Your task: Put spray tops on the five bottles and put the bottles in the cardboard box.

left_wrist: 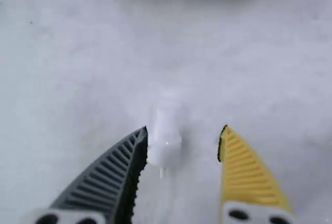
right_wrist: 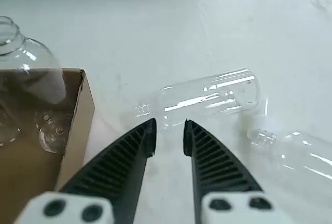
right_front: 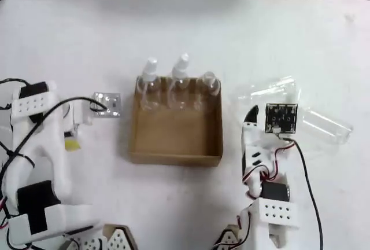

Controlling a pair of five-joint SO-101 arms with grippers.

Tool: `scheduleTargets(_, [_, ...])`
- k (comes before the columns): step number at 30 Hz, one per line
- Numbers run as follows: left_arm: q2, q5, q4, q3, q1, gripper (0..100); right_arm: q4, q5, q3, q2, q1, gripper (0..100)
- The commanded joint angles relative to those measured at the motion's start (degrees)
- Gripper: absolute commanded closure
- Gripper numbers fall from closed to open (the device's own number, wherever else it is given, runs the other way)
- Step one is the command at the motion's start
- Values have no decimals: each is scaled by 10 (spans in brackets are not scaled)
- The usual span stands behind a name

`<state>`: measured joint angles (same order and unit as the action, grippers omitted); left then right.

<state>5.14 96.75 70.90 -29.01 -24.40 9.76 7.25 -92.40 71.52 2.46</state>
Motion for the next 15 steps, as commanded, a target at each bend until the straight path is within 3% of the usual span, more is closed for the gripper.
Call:
scheduleTargets(1, [8, -5, -8, 7, -8, 785, -13, 9, 4, 7, -1, 925])
scheduleTargets(15, [-126, -5, 18, 106, -29, 785, -13, 9, 4, 7, -1, 925])
